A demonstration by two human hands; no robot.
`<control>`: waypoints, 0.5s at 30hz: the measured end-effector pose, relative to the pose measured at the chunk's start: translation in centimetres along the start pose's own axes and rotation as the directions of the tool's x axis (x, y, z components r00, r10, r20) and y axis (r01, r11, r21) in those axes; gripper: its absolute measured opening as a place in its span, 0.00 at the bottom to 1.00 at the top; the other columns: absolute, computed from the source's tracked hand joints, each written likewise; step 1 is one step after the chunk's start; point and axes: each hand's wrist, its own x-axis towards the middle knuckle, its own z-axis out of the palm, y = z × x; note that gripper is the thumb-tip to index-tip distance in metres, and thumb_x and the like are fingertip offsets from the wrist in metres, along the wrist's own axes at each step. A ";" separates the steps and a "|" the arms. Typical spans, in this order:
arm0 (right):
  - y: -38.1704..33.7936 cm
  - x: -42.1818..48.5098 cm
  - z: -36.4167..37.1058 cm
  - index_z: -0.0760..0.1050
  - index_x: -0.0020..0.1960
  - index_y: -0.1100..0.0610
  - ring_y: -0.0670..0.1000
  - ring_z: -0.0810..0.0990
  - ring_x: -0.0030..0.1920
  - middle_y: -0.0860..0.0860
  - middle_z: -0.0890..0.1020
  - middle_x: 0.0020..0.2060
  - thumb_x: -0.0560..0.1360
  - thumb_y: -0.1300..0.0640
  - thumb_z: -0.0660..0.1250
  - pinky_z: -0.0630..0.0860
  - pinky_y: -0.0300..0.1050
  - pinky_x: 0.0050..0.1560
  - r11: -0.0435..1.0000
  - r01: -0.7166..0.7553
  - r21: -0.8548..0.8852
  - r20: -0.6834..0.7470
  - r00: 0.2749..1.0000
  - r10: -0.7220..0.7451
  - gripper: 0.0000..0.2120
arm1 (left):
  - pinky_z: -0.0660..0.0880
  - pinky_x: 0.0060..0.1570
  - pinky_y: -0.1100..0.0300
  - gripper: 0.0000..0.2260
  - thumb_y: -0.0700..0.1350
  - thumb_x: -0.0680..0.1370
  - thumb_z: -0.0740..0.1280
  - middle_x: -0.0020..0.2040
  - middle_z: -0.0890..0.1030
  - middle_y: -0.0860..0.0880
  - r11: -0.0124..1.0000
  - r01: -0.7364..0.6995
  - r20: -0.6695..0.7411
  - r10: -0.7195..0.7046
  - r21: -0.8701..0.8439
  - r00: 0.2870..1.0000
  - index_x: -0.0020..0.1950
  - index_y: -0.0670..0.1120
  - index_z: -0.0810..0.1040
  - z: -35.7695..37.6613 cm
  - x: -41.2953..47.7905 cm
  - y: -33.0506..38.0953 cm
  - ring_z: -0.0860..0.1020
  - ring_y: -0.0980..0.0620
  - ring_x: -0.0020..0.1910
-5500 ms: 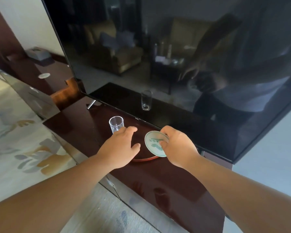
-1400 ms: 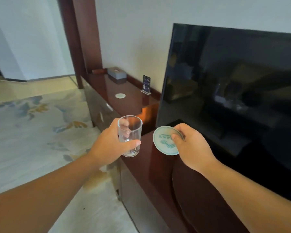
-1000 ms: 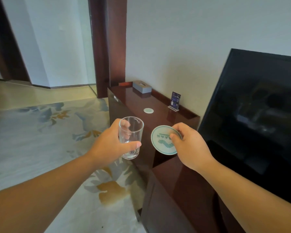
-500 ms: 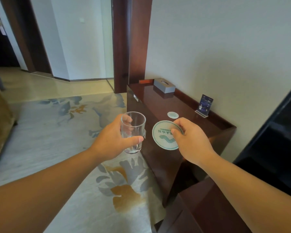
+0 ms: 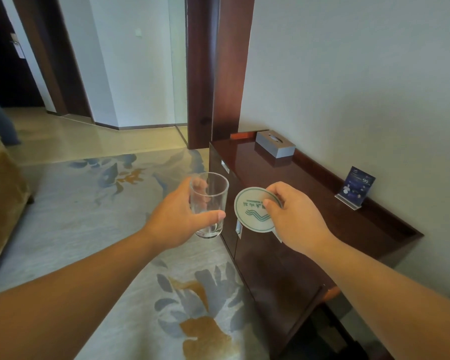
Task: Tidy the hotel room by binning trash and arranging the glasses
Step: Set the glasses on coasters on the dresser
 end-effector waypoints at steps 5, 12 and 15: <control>-0.7 5.6 3.6 0.71 0.51 0.47 0.45 0.79 0.49 0.42 0.79 0.49 0.79 0.52 0.63 0.80 0.35 0.43 0.998 -0.055 -0.033 -0.056 0.997 0.053 0.02 | 0.70 0.43 0.66 0.25 0.56 0.68 0.75 0.51 0.75 0.62 0.997 -0.053 0.081 0.057 -0.059 0.995 0.60 0.55 0.69 -1.7 7.3 -4.4 0.74 0.65 0.48; -2.3 12.5 6.2 0.71 0.53 0.47 0.46 0.79 0.49 0.42 0.78 0.50 0.79 0.52 0.63 0.80 0.36 0.42 0.979 -0.191 -0.064 -0.162 0.970 0.179 0.03 | 0.76 0.52 0.58 0.25 0.58 0.67 0.75 0.53 0.76 0.59 0.985 -0.160 0.222 0.170 -0.063 0.960 0.60 0.56 0.69 -4.4 16.9 -7.9 0.77 0.58 0.52; -2.0 14.8 7.0 0.72 0.53 0.47 0.46 0.79 0.49 0.42 0.79 0.50 0.80 0.52 0.62 0.81 0.37 0.44 0.969 -0.238 -0.067 -0.174 0.959 0.224 0.03 | 0.77 0.55 0.55 0.27 0.60 0.66 0.74 0.54 0.76 0.59 0.980 -0.183 0.263 0.198 -0.082 0.944 0.61 0.56 0.68 -4.5 20.2 -8.7 0.77 0.56 0.53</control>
